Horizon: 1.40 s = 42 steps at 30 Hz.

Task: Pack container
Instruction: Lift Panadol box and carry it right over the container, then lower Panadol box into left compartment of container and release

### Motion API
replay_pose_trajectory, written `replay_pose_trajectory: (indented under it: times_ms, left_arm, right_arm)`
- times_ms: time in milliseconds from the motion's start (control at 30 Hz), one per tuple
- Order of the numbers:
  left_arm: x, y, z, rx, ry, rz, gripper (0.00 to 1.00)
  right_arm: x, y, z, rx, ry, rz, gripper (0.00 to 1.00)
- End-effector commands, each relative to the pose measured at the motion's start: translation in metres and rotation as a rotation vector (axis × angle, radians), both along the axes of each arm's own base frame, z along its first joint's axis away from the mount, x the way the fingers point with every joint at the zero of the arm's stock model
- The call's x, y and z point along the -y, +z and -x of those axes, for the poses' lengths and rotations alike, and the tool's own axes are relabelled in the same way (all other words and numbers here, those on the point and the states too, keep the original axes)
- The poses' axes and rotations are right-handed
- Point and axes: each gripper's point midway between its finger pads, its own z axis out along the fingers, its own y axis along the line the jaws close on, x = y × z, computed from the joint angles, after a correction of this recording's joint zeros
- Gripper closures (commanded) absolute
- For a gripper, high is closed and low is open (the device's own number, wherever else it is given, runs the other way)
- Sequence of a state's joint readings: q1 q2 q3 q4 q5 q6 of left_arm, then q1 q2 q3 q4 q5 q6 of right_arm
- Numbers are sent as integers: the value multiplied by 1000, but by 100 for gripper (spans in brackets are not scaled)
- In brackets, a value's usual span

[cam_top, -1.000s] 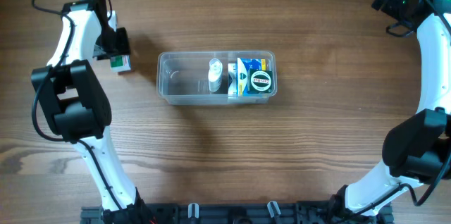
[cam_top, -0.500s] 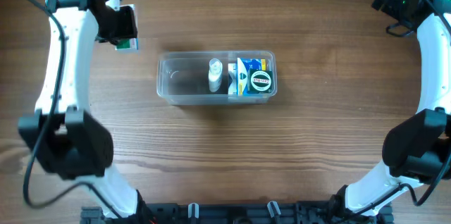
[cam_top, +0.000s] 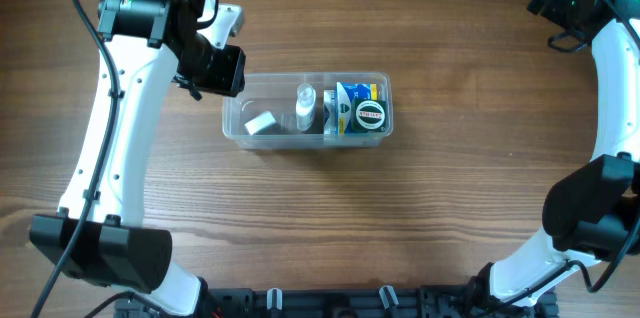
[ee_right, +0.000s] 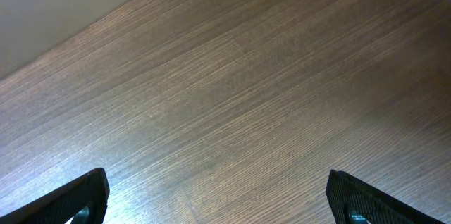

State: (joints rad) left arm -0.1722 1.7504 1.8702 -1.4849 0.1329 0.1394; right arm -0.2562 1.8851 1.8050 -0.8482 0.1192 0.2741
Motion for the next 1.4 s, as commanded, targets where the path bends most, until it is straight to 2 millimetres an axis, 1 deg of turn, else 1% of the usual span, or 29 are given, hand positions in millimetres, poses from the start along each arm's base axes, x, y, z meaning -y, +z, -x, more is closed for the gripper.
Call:
replay_pose_trajectory:
  times_ms: [0,33,67,167,233,267,300,333,367,400,433,500,533,600,667,767,833,933,1033,1133,1267,1367]
  left_arm:
    - [5,-4,-7,12,-48,5,48]
    - [6,-3,-9,22,-48,7,34]
    - [6,-3,-12,33,-48,9,31]
    - [8,-2,-14,43,-49,15,30]
    - [6,-6,-4,-5,-51,9,40]
    - [5,-9,5,-48,-69,0,50]
    - [3,-14,13,-92,-74,-11,54]
    - [1,-21,22,-146,-74,-18,62]
    - [0,-27,28,-180,-74,-23,65]
    - [0,-37,32,-222,-75,-26,73]
    - [1,-42,35,-245,-75,-19,77]
    - [8,-44,40,-282,-74,20,84]
    - [11,-43,44,-298,-74,40,91]
    - [10,-46,47,-313,-74,38,96]
    - [10,-53,47,-321,-74,37,96]
    - [8,-74,59,-387,-71,27,96]
    - [8,-81,63,-403,-69,25,96]
    - [9,-91,54,-371,-71,30,96]
    - [9,-98,53,-383,-70,28,96]
    - [9,-111,53,-421,-69,23,96]
    - [11,-120,45,-406,-70,24,96]
    - [11,-123,42,-399,-70,26,96]
  right_arm:
    - [-3,-3,-2,-5,16,-3,0]
    - [-3,-3,-2,-4,16,-3,0]
    - [-3,-3,-2,-4,16,-3,0]
    - [-3,-3,-2,-4,16,-3,0]
    - [-3,-3,-2,-5,16,-3,0]
    - [-3,-3,-2,-4,16,-3,0]
    - [-3,-3,-2,-4,16,-3,0]
    - [-3,-3,-2,-4,16,-3,0]
    - [-3,-3,-2,-4,16,-3,0]
    - [-3,-3,-2,-4,16,-3,0]
    - [-3,-3,-2,-4,16,-3,0]
    - [-3,-3,-2,-5,16,-3,0]
    - [-3,-3,-2,-4,16,-3,0]
    - [-3,-3,-2,-4,16,-3,0]
    - [-3,-3,-2,-5,16,-3,0]
    - [-3,-3,-2,-4,16,-3,0]
    - [-3,-3,-2,-4,16,-3,0]
    - [-3,-3,-2,-4,16,-3,0]
    - [-3,-3,-2,-4,16,-3,0]
    - [-3,-3,-2,-4,16,-3,0]
    - [-3,-3,-2,-4,16,-3,0]
    - [-3,-3,-2,-4,16,-3,0]
